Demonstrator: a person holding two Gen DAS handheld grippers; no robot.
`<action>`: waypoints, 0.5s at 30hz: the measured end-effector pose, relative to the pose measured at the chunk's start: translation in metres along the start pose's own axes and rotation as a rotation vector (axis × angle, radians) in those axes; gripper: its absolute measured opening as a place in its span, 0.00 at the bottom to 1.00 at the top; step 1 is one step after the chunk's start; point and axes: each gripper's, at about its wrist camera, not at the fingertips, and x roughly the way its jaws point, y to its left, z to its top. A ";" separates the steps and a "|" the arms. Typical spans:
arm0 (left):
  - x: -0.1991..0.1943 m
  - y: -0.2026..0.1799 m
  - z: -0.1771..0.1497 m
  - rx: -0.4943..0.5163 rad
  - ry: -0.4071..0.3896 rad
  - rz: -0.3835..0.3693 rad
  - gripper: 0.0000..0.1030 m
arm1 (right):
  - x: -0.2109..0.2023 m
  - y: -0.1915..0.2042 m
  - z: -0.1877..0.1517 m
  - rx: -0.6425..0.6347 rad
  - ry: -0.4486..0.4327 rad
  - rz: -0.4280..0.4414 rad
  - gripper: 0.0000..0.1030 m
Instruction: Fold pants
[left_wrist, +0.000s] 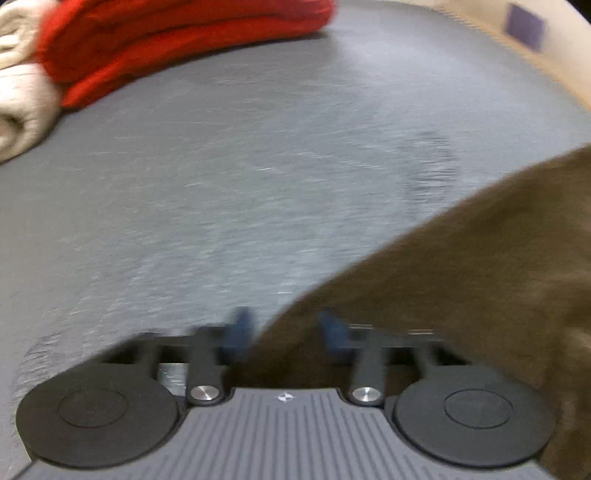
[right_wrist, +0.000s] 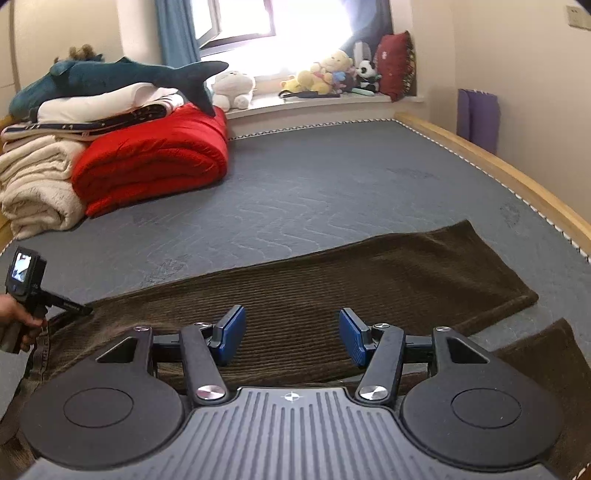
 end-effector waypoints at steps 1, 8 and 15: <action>-0.006 -0.007 -0.001 0.046 -0.015 0.028 0.22 | -0.001 0.001 -0.001 0.001 -0.002 -0.001 0.56; -0.056 -0.038 -0.029 0.165 -0.088 0.063 0.09 | -0.006 0.007 -0.001 0.003 -0.012 -0.019 0.56; -0.161 -0.070 -0.070 0.219 -0.209 0.011 0.08 | -0.023 0.017 -0.007 -0.005 -0.035 -0.037 0.56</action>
